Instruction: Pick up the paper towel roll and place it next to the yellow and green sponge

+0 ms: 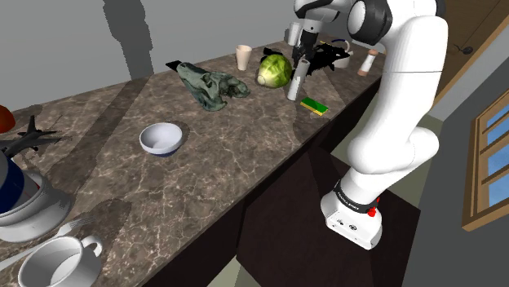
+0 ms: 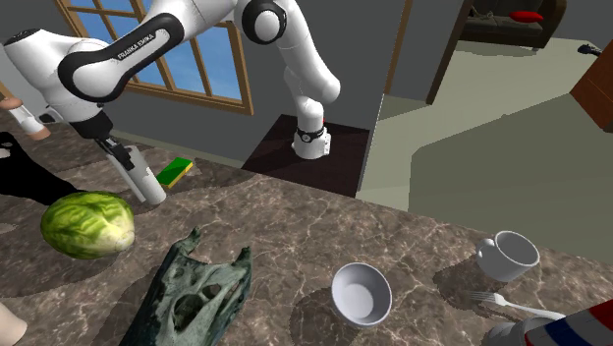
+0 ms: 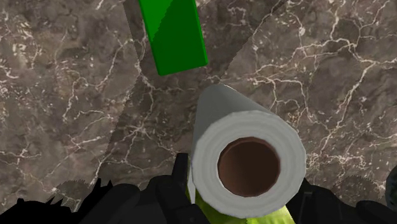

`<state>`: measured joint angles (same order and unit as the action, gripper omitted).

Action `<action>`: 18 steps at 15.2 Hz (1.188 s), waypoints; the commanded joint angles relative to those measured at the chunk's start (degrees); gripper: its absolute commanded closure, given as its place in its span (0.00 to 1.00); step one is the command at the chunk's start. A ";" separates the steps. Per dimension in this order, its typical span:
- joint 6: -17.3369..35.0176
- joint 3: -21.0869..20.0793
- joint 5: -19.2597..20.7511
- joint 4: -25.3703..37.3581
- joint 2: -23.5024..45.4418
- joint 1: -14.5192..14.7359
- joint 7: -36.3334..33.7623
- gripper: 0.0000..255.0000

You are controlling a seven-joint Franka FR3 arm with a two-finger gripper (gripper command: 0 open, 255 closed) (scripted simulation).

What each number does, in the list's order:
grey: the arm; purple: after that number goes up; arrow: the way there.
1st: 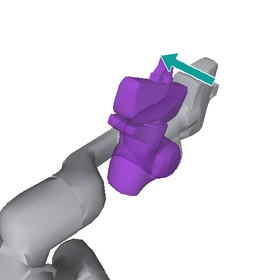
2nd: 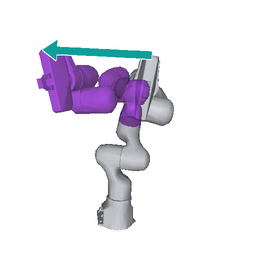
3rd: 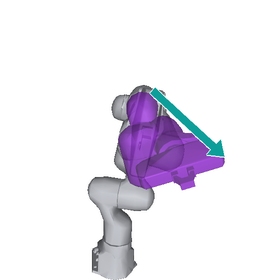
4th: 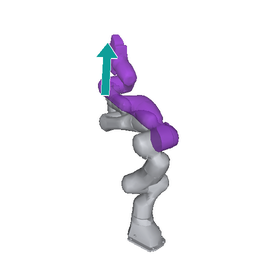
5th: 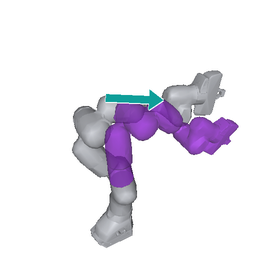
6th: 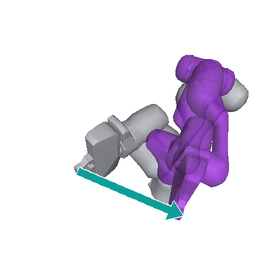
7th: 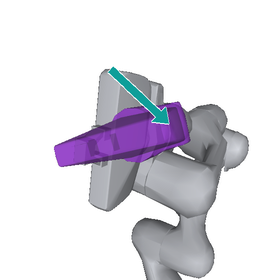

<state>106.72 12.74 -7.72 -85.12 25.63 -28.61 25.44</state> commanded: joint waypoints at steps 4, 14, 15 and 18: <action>0.10 0.00 0.00 -0.08 0.00 0.01 0.00 1.00; -5.50 0.16 0.21 5.21 -0.34 -0.33 -0.26 0.00; -7.04 0.20 0.23 6.81 -0.29 -0.45 -0.31 0.00; -7.03 0.20 0.23 6.80 -0.29 -0.45 -0.31 0.00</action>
<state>99.99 12.94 -7.48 -78.65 25.28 -29.05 25.15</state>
